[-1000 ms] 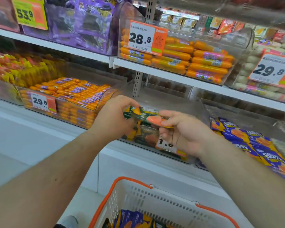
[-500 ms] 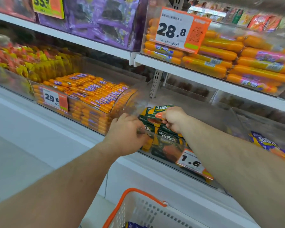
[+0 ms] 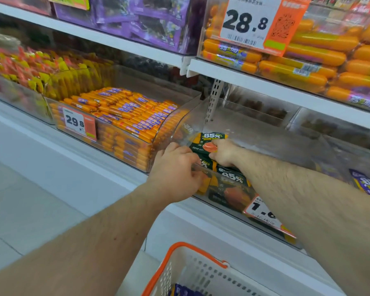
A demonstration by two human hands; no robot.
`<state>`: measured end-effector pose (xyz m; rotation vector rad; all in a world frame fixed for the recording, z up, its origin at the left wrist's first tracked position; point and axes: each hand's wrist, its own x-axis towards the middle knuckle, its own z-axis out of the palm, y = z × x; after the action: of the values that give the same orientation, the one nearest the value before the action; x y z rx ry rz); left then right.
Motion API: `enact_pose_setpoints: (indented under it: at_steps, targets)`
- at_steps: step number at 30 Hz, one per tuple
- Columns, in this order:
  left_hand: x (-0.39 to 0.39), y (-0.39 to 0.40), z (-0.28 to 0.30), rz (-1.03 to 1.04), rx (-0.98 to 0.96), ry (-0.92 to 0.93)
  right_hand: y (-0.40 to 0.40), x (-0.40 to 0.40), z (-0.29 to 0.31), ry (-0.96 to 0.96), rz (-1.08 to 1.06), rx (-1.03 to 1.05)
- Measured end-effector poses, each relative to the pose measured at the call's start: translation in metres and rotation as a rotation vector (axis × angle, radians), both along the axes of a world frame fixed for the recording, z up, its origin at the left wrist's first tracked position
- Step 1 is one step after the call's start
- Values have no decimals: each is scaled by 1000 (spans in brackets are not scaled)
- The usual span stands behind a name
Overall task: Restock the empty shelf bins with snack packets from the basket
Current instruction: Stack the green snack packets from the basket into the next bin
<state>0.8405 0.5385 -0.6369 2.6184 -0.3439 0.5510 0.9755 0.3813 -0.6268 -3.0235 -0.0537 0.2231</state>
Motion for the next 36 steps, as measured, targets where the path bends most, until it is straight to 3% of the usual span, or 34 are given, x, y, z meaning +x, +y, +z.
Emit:
enact_pose_setpoints:
  at_steps: [5,9,13,15,17,19,22,25,28,31,36]
  targets:
    - [-5,-5,1,61,44,8,-2,1,-1,21,23,-31]
    - [-11,-9,7,74,83,-98,-6,-9,12,19,61,-67]
    - [-16,-9,13,42,50,-287,-8,-33,26,-69,57,61]
    - [-21,-11,17,-51,7,-264,-8,-52,32,-142,46,157]
    - [-29,-14,20,-147,-65,-94,-6,-75,38,-240,54,207]
    - [-36,-17,20,-233,-26,113,-5,-101,39,-508,169,138]
    - [-50,-25,13,-370,178,513,-9,-149,26,-1031,473,119]
    - [-54,-37,-13,-471,491,835,-22,-192,-14,-1180,602,264]
    - [-59,-47,-37,-485,686,1006,-41,-215,-72,-1060,544,360]
    - [-66,-54,-46,-450,776,1022,-62,-232,-140,-759,375,393]
    - [-71,-68,-57,-481,796,986,-96,-267,-230,40,-31,309]
